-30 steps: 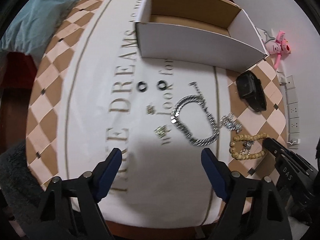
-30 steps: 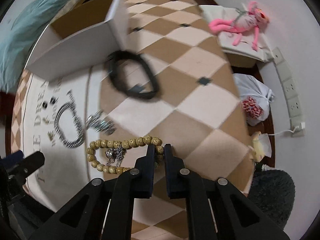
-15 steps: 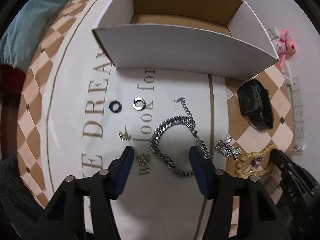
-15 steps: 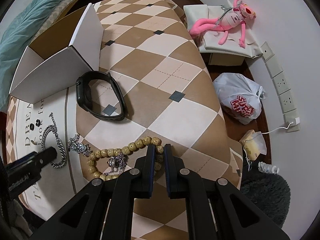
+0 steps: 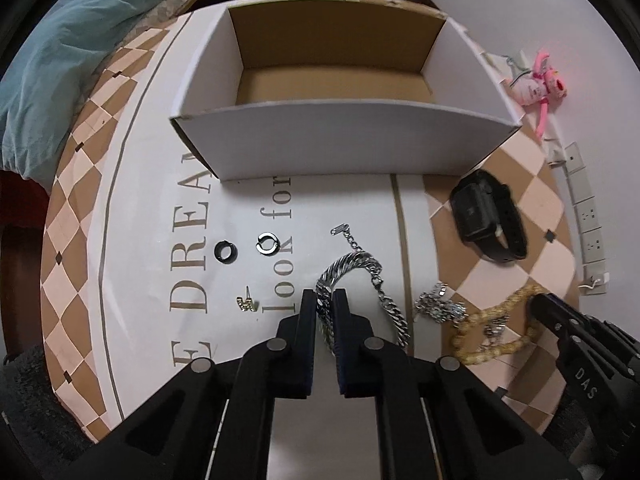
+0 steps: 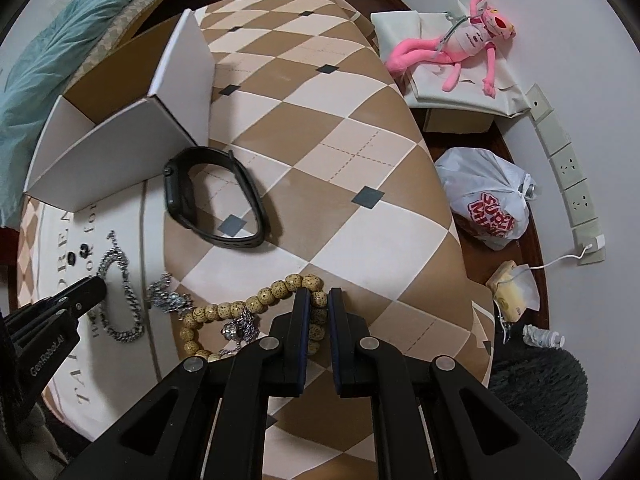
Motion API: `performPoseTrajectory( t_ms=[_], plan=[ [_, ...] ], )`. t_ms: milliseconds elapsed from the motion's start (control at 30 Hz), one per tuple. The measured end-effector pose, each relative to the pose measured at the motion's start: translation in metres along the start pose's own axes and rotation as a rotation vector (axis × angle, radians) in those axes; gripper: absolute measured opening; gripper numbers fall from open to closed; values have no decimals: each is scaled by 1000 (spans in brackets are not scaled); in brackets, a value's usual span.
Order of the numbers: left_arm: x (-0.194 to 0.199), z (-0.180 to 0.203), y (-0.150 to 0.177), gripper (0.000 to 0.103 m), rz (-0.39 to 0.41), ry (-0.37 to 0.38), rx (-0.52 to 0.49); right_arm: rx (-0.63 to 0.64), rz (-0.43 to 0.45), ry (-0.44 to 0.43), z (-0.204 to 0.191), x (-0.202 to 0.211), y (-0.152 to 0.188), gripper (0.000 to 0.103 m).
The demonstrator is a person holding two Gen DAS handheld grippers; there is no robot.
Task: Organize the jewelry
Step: 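Carry both bracelets into the cardboard box and open both grippers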
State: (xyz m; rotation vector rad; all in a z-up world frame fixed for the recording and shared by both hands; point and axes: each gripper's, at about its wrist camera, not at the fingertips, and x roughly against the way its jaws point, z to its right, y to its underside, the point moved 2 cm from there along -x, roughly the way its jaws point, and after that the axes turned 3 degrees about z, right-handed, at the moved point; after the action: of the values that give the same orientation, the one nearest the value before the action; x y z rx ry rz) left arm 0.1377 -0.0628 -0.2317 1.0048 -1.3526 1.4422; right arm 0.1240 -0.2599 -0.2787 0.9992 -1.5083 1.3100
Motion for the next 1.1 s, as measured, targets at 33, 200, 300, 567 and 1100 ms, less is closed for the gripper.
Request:
performPoseTrajectory(
  t_ms=[33, 200, 300, 567, 1100],
  plan=[
    [6, -7, 5, 5, 7, 8, 1, 3, 1, -7, -1, 2, 1, 9],
    [31, -23, 12, 5, 46, 40, 4, 26, 24, -58, -11, 22, 2, 9],
    [45, -33, 13, 5, 69, 53, 11, 36, 45, -90, -17, 37, 2, 9],
    [89, -25, -11, 5, 160, 106, 16, 77, 108, -177, -35, 80, -12, 9],
    [118, -39, -127, 5, 239, 211, -3, 211, 232, -305, -101, 144, -130, 9]
  ],
)
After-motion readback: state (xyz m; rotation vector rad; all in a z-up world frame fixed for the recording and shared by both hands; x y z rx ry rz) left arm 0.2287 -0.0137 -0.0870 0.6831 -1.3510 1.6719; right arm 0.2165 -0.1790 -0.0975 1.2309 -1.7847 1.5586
